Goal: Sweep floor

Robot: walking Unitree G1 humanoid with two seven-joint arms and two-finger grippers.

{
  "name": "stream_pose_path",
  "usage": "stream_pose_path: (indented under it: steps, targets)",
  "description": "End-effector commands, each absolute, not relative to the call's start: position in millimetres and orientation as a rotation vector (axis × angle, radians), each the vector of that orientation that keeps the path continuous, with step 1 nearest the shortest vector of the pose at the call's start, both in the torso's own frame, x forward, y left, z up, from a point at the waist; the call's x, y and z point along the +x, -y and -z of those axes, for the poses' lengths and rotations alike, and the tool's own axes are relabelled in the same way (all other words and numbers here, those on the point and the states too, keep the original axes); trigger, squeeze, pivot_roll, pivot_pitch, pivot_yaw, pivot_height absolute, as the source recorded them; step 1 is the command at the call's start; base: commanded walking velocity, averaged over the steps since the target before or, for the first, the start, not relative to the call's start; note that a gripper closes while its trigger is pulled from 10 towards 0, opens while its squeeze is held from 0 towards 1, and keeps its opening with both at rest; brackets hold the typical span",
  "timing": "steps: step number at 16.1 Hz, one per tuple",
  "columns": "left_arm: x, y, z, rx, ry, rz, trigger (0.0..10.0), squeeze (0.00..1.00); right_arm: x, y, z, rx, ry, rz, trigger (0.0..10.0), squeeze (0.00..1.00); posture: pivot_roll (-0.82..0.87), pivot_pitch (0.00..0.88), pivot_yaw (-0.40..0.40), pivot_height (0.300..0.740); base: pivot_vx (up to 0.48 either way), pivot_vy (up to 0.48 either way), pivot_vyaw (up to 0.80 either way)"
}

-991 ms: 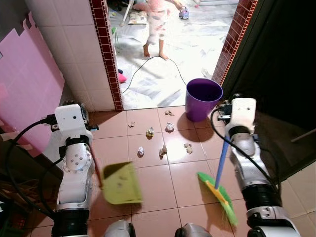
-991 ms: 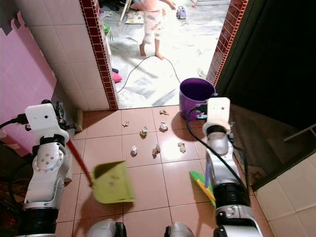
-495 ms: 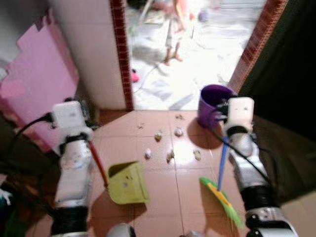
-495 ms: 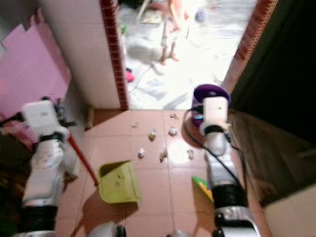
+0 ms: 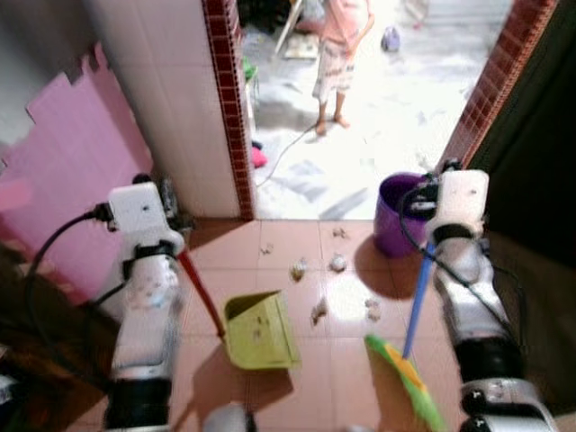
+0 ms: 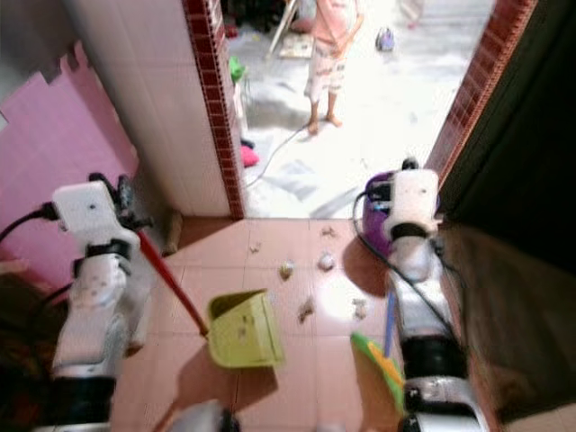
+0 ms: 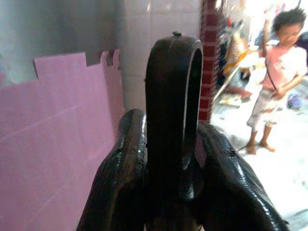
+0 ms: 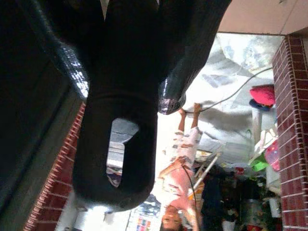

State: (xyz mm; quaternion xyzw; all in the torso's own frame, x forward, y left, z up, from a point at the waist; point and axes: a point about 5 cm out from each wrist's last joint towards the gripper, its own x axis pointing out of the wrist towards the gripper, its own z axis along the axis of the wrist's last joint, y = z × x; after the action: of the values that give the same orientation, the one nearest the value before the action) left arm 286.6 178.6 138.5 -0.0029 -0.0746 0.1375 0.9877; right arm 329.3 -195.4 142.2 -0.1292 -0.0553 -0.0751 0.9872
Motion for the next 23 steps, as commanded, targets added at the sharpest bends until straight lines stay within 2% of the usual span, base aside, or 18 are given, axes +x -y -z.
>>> stream_pose_path:
  steps: [1, 10, 14, 19, 23]
  targets:
    - [287, -179, -157, 0.033, 0.23, -0.274, 10.0, 0.0, 330, 204, -161, -0.318, 0.178, 0.188, 10.0, 0.0, -0.08, 0.0, 0.035, 0.74, 0.285, 0.0, 0.0]
    - [282, -182, -157, 0.049, 0.224, -0.273, 10.0, 0.0, 318, 225, -160, -0.389, 0.08, 0.257, 10.0, 0.0, -0.08, 0.0, 0.017, 0.74, 0.278, 0.0, 0.0]
    - [283, -177, -159, 0.041, 0.235, -0.245, 10.0, 0.0, 324, 210, -163, -0.281, 0.135, 0.174, 10.0, 0.0, -0.08, 0.0, 0.021, 0.74, 0.425, 0.0, 0.0]
    - [284, -175, -157, 0.031, 0.225, -0.238, 10.0, 0.0, 327, 198, -162, -0.25, 0.15, 0.128, 10.0, 0.0, -0.08, 0.0, 0.022, 0.74, 0.48, 0.0, 0.0]
    - [283, -173, -155, 0.031, 0.216, -0.22, 10.0, 0.0, 329, 198, -165, -0.262, 0.168, 0.135, 10.0, 0.0, -0.08, 0.0, 0.026, 0.74, 0.4, 0.0, 0.0]
